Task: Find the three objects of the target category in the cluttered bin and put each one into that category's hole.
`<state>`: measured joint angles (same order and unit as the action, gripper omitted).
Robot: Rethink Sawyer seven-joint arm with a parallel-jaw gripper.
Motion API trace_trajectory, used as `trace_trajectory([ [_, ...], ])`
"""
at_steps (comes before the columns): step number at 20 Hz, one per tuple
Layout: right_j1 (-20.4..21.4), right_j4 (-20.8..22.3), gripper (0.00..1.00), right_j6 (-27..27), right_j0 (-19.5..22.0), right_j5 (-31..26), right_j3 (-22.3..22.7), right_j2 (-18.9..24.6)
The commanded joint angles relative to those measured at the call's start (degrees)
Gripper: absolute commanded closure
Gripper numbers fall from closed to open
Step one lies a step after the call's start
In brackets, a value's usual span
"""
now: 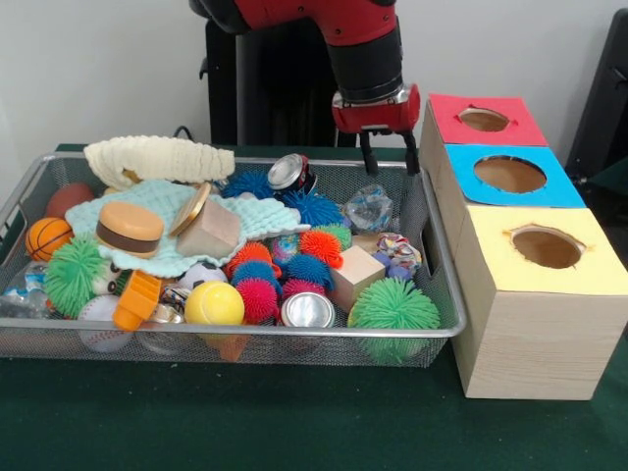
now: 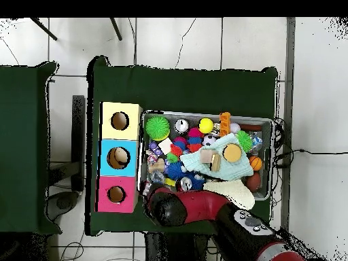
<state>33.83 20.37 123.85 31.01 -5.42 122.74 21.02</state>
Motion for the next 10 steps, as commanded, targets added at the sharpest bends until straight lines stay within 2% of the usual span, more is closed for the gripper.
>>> trace_trajectory([
  [1, 1.73, -4.01, 0.0, 6.36, -4.02, -8.25, -5.46, -5.69],
  [5, 3.09, -6.38, 0.0, 5.84, -6.36, -13.17, -6.67, -7.09],
  [10, 3.16, -8.79, 0.0, 6.3, -8.44, -14.42, -7.58, -7.97],
])
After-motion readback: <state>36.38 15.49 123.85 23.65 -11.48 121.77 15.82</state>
